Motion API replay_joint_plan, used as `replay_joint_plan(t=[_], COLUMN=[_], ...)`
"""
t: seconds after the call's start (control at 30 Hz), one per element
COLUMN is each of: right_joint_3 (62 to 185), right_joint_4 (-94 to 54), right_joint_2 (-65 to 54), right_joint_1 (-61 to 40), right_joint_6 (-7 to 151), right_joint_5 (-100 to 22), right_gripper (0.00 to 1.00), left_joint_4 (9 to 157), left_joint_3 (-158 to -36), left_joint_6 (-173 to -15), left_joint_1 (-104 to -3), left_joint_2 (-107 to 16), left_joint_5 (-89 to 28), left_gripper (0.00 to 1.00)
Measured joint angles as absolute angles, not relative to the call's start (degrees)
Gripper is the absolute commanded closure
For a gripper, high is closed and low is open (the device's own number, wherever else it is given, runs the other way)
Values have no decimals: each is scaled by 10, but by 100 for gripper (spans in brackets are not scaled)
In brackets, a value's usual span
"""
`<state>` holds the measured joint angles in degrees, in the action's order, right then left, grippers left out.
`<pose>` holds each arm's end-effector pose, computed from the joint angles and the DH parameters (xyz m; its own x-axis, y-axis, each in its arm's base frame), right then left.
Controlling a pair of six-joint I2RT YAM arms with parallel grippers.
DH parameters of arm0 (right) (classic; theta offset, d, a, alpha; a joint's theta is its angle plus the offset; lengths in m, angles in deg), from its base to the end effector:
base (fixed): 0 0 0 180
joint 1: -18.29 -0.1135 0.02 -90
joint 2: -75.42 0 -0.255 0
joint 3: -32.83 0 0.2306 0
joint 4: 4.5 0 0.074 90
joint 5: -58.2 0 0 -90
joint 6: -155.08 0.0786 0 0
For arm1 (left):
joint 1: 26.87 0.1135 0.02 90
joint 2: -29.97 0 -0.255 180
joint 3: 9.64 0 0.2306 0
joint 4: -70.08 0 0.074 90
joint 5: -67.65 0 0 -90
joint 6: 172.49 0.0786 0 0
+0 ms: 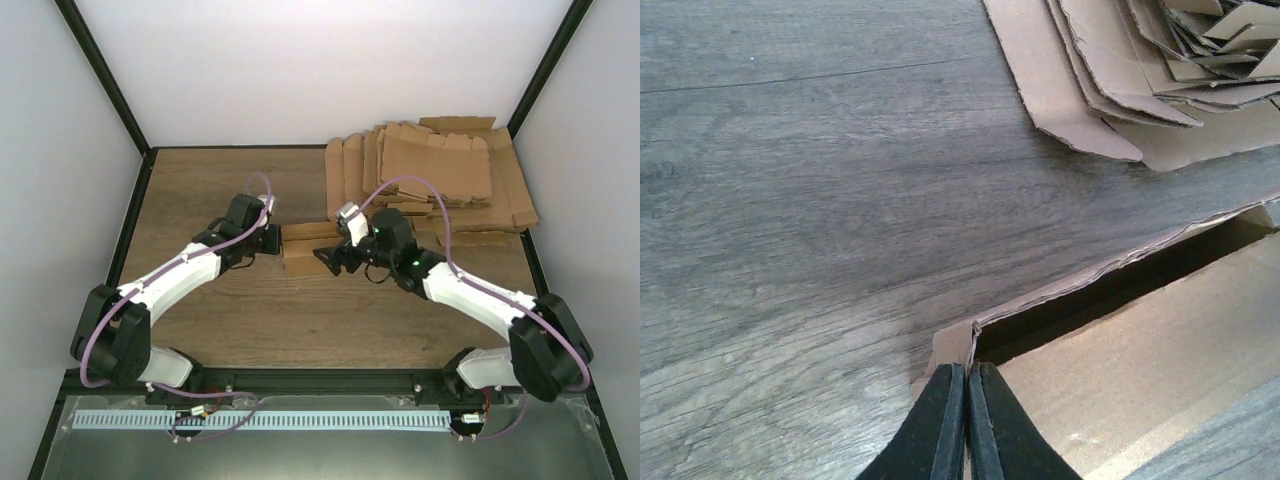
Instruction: Fold the paper box
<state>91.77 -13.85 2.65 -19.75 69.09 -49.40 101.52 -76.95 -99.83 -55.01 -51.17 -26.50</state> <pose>0.2258 0.2068 0.2433 -0.3656 -0.2014 -0.9087 -0.7826 0.5950 0.1830 0.2723 -0.1521 0.2021 -0.7516 0.0649 -0.6565 0.3052 0.9164 -0.2588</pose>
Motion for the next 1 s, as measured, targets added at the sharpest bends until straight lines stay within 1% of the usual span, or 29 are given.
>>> replay_joint_plan(t=[0.1, 0.2, 0.4, 0.57, 0.7, 0.77, 0.9, 1.0], right_joint_3=[919, 908, 893, 893, 893, 893, 894, 898], right_joint_4=[-140, -119, -58, -41, -27, -20, -16, -15], right_joint_2=[-18, -28, -73, -124, -143, -149, -159, -171], right_joint_1=[-202, -227, -309, -314, -317, -318, -318, -321], right_joint_6=[656, 617, 516, 464, 449, 441, 434, 435], right_joint_5=[-514, -494, -380, -277, -230, -211, -195, -187], right_gripper=[9, 8, 8, 8, 8, 10, 17, 18], left_joint_4=[1014, 1012, 1012, 1012, 1012, 1012, 1012, 1011], left_joint_3=[-768, -766, -764, -764, -764, -764, -764, -764], left_joint_6=[-998, -997, -995, -993, -992, -992, -992, -992], left_joint_1=[-550, -550, -552, -552, -553, -554, -554, -554], left_joint_2=[-512, -510, -506, -506, -506, -506, -506, -506], left_joint_5=[-264, -263, -262, -262, -263, -263, -263, -263], left_gripper=[96, 96, 96, 96, 96, 96, 95, 95])
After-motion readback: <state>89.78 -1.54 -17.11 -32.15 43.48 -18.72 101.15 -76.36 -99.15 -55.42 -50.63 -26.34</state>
